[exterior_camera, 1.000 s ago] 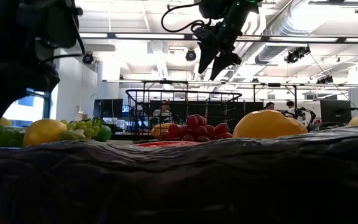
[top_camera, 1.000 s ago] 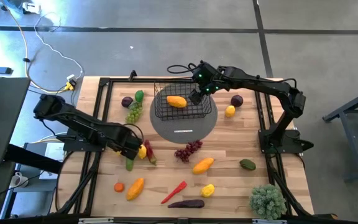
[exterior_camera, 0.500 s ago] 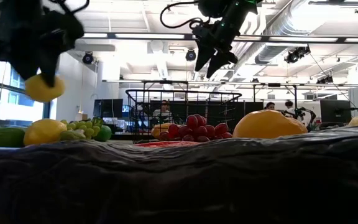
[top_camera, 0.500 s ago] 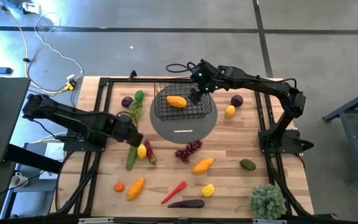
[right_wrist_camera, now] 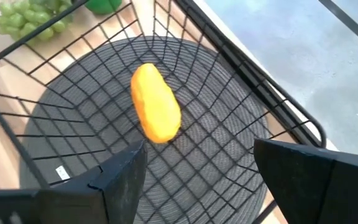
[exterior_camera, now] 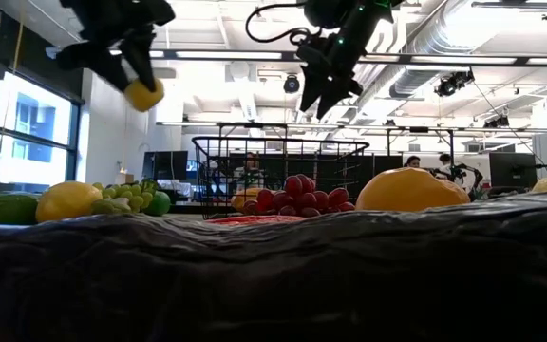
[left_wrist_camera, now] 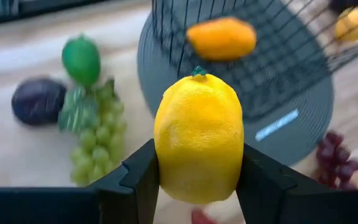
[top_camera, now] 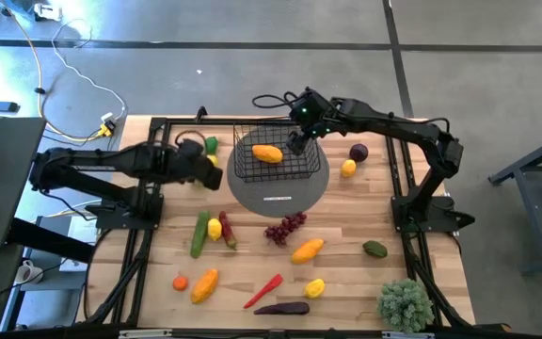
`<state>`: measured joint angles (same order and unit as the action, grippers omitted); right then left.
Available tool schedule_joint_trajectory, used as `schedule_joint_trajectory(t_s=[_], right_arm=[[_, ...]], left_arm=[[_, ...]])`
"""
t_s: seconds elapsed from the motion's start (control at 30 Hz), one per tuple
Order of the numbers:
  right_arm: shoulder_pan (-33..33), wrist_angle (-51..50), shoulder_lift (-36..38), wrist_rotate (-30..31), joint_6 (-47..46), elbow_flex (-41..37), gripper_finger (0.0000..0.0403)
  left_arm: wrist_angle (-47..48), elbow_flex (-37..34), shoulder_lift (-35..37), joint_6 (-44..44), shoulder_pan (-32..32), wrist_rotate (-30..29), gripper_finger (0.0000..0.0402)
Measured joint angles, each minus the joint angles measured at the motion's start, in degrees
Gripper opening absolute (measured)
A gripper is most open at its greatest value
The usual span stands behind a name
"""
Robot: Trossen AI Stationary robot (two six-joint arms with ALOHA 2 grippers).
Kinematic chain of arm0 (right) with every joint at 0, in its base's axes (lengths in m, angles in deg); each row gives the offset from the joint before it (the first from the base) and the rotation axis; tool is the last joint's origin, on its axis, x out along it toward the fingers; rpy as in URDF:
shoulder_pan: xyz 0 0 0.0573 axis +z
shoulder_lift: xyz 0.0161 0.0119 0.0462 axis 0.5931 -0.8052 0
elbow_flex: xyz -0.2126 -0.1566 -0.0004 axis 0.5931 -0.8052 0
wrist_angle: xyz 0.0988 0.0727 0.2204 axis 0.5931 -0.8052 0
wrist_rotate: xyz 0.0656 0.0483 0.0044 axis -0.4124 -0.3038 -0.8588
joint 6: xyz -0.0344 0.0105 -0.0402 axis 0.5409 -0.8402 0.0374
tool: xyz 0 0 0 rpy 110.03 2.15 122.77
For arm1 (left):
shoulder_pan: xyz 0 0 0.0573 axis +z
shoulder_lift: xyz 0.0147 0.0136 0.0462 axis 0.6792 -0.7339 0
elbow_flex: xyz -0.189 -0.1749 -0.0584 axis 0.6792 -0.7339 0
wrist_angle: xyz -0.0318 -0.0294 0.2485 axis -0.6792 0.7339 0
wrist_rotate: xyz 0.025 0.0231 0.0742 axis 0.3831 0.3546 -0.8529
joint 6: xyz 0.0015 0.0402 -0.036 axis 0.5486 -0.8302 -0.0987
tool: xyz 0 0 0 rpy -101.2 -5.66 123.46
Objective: Build produce basket
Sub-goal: Put the middle left lemon into the wire basket
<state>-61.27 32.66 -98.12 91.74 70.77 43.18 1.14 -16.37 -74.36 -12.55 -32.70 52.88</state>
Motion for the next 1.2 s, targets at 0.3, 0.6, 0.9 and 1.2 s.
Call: schedule_joint_trajectory(t_s=[0.3, 0.6, 0.9, 1.2], right_arm=[[-3.0, 0.8, 0.0, 0.0, 0.2, 0.0, 0.0275], [-5.1, 2.4, 0.0, -0.1, 1.1, 0.0, 0.0275], [-5.1, 2.7, 0.0, -0.1, -2.6, 0.0, 0.0275], [-5.1, 1.2, 0.0, -0.2, -10.0, 0.0, 0.0275]], left_arm=[[-18.1, 0.2, -1.7, -19.2, 9.1, 1.5, 0.0158], [-31.4, 0.2, -8.3, -34.1, 15.4, 7.5, 0.0158], [-36.8, 0.2, -15.7, -44.1, 17.3, 12.1, 0.0158], [-36.8, 0.2, -21.0, -57.0, 17.4, 12.6, 0.0159]])
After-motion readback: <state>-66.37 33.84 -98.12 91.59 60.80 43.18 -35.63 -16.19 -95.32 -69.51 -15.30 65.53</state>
